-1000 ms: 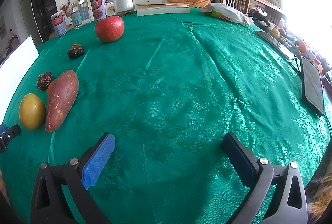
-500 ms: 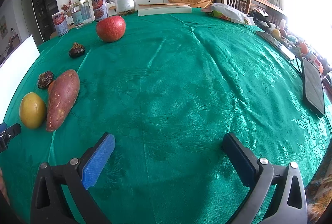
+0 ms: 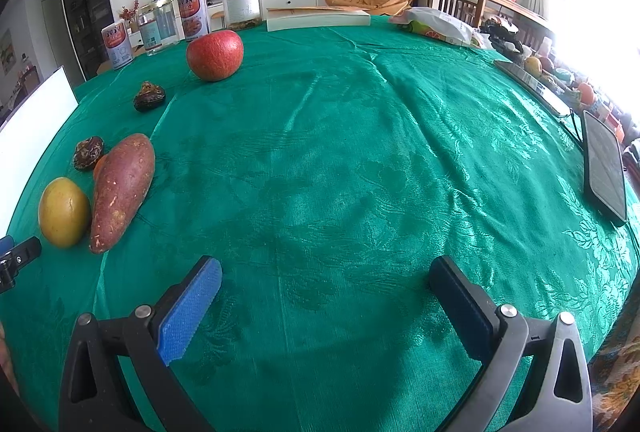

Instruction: Organize fruits

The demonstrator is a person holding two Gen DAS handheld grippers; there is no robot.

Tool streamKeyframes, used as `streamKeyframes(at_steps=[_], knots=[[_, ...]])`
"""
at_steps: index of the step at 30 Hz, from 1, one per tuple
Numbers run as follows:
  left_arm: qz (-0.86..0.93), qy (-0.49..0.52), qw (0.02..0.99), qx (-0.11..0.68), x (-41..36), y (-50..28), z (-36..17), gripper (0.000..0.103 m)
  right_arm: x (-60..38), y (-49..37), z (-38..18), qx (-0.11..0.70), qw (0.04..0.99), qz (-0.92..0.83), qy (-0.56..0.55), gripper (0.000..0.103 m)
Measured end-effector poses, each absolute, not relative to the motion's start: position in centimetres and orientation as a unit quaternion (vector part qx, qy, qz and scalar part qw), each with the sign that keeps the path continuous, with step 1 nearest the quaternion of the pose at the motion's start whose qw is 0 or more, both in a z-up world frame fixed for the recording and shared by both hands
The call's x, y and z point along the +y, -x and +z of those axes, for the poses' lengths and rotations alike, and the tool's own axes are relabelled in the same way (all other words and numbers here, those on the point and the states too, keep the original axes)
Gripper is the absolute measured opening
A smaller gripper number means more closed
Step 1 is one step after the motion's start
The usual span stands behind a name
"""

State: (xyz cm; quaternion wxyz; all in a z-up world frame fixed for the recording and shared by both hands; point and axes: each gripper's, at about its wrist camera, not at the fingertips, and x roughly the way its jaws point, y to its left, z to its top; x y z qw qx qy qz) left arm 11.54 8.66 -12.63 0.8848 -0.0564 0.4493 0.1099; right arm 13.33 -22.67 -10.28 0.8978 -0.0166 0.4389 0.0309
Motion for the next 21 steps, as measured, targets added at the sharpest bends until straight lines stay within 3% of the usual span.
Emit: streamKeyframes(at_steps=[7,11,15,21], knots=[[0.010,0.075,0.902,0.424,7.1,-10.2,-10.7,0.100,-22.6,-13.3,-10.3,0.439,0.898,0.031,0.017,0.103],[-0.060,0.017,0.912,0.406,2.6,-10.6,-8.5,0.101,-22.7,-13.3,-10.3,0.439,0.898,0.031,0.017,0.103],[-0.053,-0.031,0.900,0.431,-0.2,-13.0,-9.7,0.100,-22.7,-13.3,-10.3,0.439,0.898,0.031,0.017,0.103],[-0.040,0.018,0.900,0.433,0.7,-14.7,-10.0,0.100,-22.3,-13.4,-10.3,0.439,0.898,0.029,0.016,0.103]])
